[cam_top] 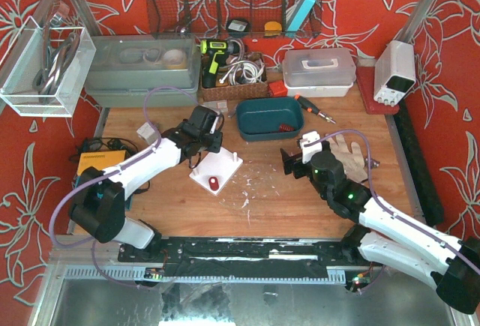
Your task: Install the large spring
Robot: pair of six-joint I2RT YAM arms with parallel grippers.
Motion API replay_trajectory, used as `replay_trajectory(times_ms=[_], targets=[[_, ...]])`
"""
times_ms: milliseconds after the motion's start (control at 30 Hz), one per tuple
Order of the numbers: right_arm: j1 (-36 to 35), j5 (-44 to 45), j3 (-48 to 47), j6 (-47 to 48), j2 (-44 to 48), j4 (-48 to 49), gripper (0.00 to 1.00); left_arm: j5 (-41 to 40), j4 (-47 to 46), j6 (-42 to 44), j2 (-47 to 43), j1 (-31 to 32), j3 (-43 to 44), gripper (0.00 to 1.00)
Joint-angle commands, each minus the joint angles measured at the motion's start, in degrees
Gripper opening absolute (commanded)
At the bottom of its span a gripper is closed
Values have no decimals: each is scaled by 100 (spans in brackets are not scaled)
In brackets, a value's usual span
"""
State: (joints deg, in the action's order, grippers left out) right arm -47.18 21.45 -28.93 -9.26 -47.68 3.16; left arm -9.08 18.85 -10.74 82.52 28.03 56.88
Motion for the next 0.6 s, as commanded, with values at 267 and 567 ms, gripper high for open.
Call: replay_trajectory(times_ms=[267,567], targets=[[42,122,89,-151,-1,-46,99,262,-522,-142,177,-166,-192,0],[62,107,89,-158,-74,-26,99,337,-682,-222,444,-175,-282,1]])
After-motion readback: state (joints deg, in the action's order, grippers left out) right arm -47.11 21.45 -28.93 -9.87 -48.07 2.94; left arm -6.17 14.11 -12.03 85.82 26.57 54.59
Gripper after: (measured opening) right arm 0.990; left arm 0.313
